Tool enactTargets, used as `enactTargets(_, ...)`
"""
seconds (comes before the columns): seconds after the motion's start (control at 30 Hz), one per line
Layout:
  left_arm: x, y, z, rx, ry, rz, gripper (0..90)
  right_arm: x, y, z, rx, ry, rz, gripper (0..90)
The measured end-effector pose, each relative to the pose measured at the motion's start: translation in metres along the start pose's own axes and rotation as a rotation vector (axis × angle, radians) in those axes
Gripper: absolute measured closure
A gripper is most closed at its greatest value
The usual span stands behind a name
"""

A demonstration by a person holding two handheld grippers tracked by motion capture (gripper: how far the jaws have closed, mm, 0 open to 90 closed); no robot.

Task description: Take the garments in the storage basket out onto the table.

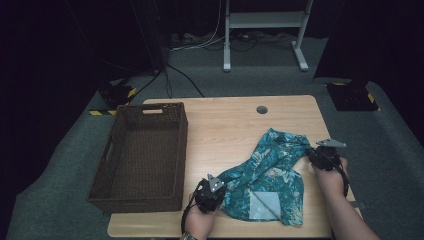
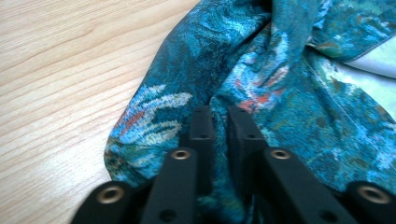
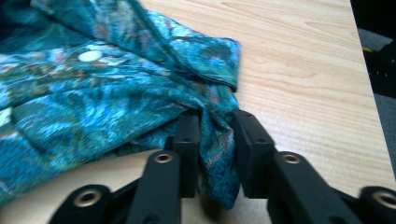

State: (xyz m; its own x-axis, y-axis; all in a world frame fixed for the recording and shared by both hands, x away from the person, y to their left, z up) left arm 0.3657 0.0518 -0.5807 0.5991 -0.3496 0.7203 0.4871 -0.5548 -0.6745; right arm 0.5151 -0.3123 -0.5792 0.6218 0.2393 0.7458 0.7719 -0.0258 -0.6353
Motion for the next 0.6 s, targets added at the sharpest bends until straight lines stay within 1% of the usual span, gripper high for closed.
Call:
enactTargets(0.03,0.001,0.000,0.001,0.002,-0.007,-0.001,76.4,0.001,-0.001,0.000,-0.002,0.002,0.000,67.2)
enactTargets(0.1,0.005,0.002,0.002,-0.003,-0.022,-0.009,72.4,0.003,-0.008,0.000,-0.004,0.012,-0.016,62.0)
enactTargets(0.17,0.012,0.002,0.002,-0.006,-0.040,-0.027,67.6,0.003,-0.021,0.001,-0.004,0.012,-0.036,56.7)
enactTargets(0.2,0.015,0.002,0.001,-0.007,-0.041,-0.035,65.1,0.001,-0.030,0.003,0.004,0.011,-0.047,54.9)
enactTargets(0.27,0.024,0.002,-0.001,-0.008,-0.043,-0.059,59.6,-0.004,-0.044,0.006,0.017,0.014,-0.058,52.8)
enactTargets(0.3,0.028,0.002,-0.002,-0.008,-0.044,-0.072,56.7,-0.008,-0.051,0.009,0.025,0.007,-0.064,52.8)
enactTargets(0.37,0.036,0.002,-0.006,-0.025,-0.054,-0.095,54.5,-0.016,-0.064,0.014,0.040,-0.006,-0.069,52.1)
enactTargets(0.4,0.040,0.002,-0.009,-0.031,-0.054,-0.102,53.6,-0.021,-0.071,0.018,0.048,-0.014,-0.069,51.8)
enactTargets(0.47,0.047,0.003,-0.013,-0.038,-0.037,-0.105,53.0,-0.029,-0.082,0.023,0.062,-0.005,-0.072,51.3)
enactTargets(0.57,0.056,0.009,-0.017,-0.047,-0.022,-0.097,49.4,-0.039,-0.095,0.033,0.089,-0.003,-0.079,50.9)
enactTargets(0.6,0.058,0.012,-0.019,-0.054,-0.014,-0.087,49.1,-0.042,-0.098,0.037,0.101,-0.001,-0.080,50.9)
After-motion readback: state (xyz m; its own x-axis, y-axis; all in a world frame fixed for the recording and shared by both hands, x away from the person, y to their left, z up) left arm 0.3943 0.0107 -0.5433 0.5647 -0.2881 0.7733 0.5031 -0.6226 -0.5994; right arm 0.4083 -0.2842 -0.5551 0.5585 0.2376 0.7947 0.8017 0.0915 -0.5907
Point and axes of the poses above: each handheld gripper's, and its own axes: y roughly forward along the jaws, x roughly out of its top, z roughly to its left, the point moved 7 cm from there along y, roughly forward along the jaws, and after that the axes turned 11 degrees about -x, right-handed, at the moved point
